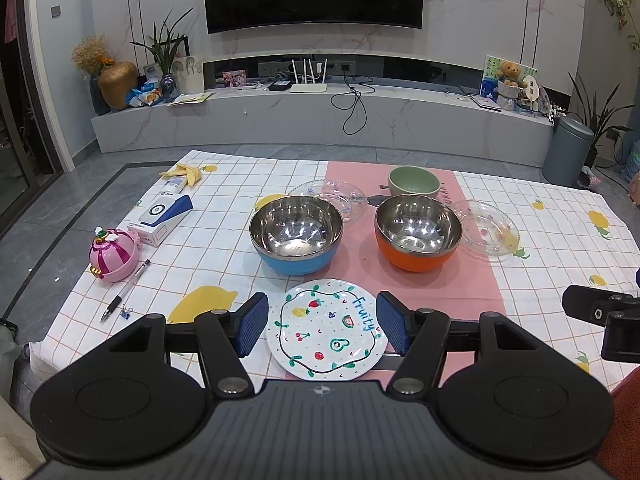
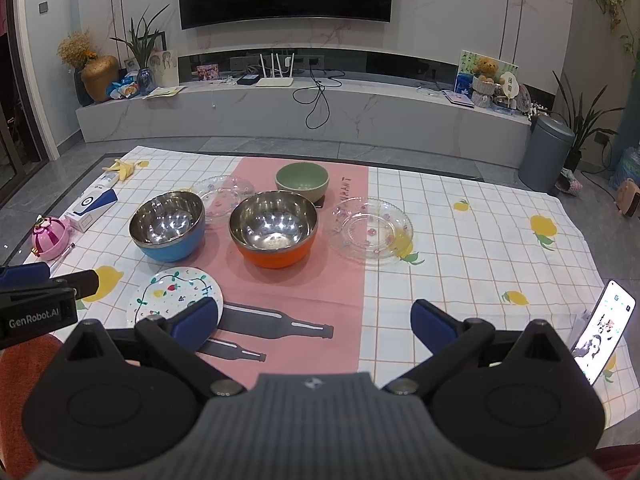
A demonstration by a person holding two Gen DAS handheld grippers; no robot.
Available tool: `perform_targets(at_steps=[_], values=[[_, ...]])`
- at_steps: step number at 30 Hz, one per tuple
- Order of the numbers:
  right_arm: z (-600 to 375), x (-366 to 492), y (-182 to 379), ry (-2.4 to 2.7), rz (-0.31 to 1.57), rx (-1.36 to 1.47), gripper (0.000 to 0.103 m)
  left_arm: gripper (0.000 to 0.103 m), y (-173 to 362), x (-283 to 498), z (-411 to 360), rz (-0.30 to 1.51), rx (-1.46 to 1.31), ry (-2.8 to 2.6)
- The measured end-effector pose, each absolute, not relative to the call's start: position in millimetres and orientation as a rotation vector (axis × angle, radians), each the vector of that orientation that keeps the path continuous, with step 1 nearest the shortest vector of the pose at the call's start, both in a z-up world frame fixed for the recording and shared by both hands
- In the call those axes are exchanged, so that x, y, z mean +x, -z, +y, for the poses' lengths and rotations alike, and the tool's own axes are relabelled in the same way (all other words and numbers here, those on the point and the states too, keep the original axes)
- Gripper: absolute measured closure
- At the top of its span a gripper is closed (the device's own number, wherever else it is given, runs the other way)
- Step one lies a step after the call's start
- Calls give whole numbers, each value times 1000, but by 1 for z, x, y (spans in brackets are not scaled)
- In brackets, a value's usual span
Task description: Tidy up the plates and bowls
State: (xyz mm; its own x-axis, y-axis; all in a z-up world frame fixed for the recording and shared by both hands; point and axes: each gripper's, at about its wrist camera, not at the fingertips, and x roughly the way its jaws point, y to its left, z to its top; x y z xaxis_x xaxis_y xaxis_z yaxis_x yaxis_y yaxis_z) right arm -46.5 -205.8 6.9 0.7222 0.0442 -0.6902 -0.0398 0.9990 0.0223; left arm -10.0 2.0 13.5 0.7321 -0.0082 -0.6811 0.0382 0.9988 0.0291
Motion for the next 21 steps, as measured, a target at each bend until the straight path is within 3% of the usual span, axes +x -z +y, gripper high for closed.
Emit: perform_targets(at_steps=[21], values=[[-205, -48, -5, -47, 764, 9, 3, 29, -15, -10, 5, 745, 41, 24]])
